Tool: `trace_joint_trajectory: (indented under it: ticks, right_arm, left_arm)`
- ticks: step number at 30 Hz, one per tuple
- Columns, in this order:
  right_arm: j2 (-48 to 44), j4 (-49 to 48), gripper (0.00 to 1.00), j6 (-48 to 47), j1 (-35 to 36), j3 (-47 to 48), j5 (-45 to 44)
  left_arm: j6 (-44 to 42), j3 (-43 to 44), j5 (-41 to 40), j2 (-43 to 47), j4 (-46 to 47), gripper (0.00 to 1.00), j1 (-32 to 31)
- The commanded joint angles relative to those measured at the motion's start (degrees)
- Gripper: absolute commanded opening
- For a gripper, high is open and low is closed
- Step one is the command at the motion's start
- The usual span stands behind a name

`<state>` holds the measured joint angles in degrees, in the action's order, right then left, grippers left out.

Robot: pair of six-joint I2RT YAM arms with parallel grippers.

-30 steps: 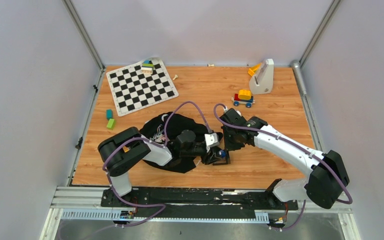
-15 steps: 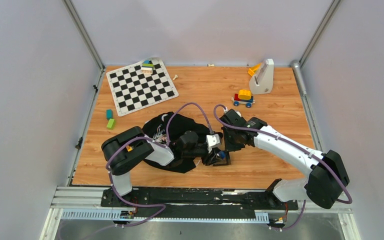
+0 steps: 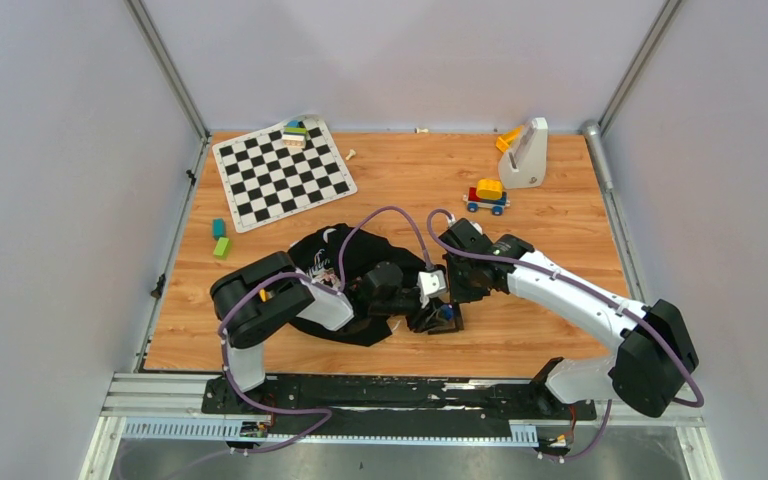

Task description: Remove the brooch from the garment

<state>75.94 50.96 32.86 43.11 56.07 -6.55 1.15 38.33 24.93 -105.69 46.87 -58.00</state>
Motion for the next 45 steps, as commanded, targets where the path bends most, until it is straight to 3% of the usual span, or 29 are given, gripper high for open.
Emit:
trace_joint_trajectory:
  ticks: [1, 11, 17, 19, 20, 22, 26, 29, 32, 36, 40, 41, 45]
  right_arm:
    - [0.2, -1.5, 0.13, -0.08, 0.39, 0.18, -1.27]
    - [1.17, -1.39, 0.16, 0.26, 0.37, -0.56, -2.63]
    - [0.96, -1.91, 0.32, 0.31, 0.41, -1.02, -2.59]
    - [0.32, -2.01, 0.38, 0.23, 0.39, -0.96, -2.31]
    - [-0.26, -2.19, 0.4, 0.26, 0.39, -1.09, -2.16]
    - [-1.46, -2.81, 0.43, 0.19, 0.4, -1.94, -1.52]
    - [-4.81, -4.09, 0.41, 0.65, 0.24, -3.83, -0.83]
    - [-7.89, -5.02, 0.37, 1.24, -0.21, -5.21, -0.68]
    - [-10.46, -6.91, 0.33, 2.13, -1.2, -6.73, 0.07]
    - [-13.71, -10.8, 0.26, 3.7, -2.62, -10.16, 2.53]
    - [-14.94, -12.11, 0.2, 4.47, -4.09, -12.28, 2.74]
    - [-15.16, -12.07, 0.19, 4.59, -4.23, -12.57, 2.5]
    - [-15.71, -12.51, 0.17, 4.73, -4.55, -13.82, 1.72]
  left_arm:
    - [-1.06, 1.75, 0.47, -0.82, 0.42, 0.5, -0.61]
    - [-0.99, 0.06, -0.81, 2.17, 0.62, 0.65, -0.63]
    - [2.32, -2.55, -2.74, 7.92, 1.18, 0.78, -0.62]
    - [3.78, -3.88, -3.64, 10.84, 1.12, 0.87, -0.62]
    - [4.35, -4.95, -4.27, 11.86, 1.12, 0.96, -0.63]
    - [5.96, -7.44, -6.2, 15.0, 1.53, 0.99, -0.59]
    - [13.31, -14.35, -14.07, 21.12, 6.18, 1.0, -0.57]
    - [21.29, -19.29, -26.48, 26.82, 8.27, 1.0, -0.53]
    - [38.29, -21.08, -36.68, 34.29, -4.02, 1.0, 0.58]
    - [39.5, -18.86, -32.05, 33.4, -10.71, 0.87, 0.86]
    - [41.5, -12.96, -26.08, 27.06, -16.42, 0.58, 0.84]
    - [42.23, -11.5, -25.06, 25.99, -16.53, 0.5, 0.8]
    - [45.06, -10.06, -21.17, 20.03, -11.93, 0.33, 0.78]
